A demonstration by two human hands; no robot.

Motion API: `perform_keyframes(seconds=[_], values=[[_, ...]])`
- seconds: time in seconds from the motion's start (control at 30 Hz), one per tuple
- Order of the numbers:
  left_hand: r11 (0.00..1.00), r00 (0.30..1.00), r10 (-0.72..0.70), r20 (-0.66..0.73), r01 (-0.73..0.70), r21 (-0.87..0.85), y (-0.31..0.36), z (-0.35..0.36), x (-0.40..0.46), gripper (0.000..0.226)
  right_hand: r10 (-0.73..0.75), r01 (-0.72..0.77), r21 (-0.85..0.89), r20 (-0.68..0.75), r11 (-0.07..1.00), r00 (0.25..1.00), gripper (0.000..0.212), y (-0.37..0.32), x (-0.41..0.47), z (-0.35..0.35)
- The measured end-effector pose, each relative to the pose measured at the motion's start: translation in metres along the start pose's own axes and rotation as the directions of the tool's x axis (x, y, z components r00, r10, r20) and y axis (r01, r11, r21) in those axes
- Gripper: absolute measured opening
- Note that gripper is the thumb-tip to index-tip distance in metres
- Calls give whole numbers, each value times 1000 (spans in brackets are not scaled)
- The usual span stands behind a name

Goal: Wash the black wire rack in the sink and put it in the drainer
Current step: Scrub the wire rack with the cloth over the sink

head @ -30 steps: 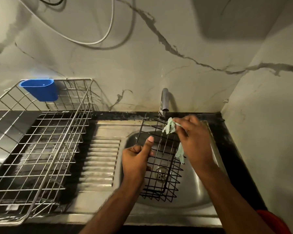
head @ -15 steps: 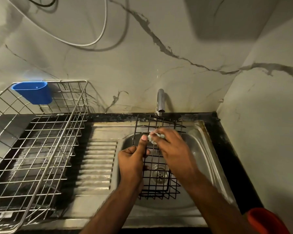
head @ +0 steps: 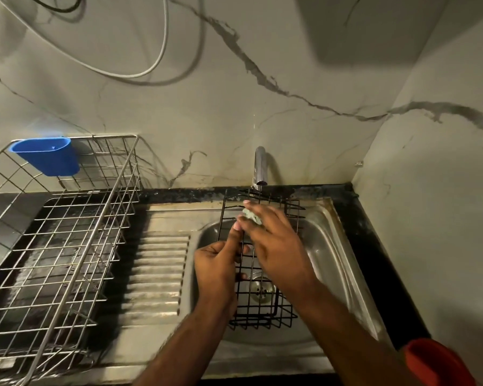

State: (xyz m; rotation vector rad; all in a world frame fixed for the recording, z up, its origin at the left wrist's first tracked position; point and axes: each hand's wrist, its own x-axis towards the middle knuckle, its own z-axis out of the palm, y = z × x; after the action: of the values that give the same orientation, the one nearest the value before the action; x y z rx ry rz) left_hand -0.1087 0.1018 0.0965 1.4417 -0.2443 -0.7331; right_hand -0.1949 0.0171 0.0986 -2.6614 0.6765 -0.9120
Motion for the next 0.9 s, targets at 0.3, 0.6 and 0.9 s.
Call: perform_keyframes(seconds=[0.3, 0.6, 0.9], values=[[1000, 999, 11, -41, -10, 13, -5, -6, 2, 51, 307, -311, -8, -129, 951, 943, 37, 44, -3, -19], [996, 997, -66, -38, 64, -66, 0, -2, 3, 38, -46, 46, -4, 25, 999, 999, 44, -7, -13, 8], [983, 983, -153, -100, 141, -115, -7, -10, 5, 36, 262, -261, 40, -48, 965, 964, 39, 35, -13, -3]])
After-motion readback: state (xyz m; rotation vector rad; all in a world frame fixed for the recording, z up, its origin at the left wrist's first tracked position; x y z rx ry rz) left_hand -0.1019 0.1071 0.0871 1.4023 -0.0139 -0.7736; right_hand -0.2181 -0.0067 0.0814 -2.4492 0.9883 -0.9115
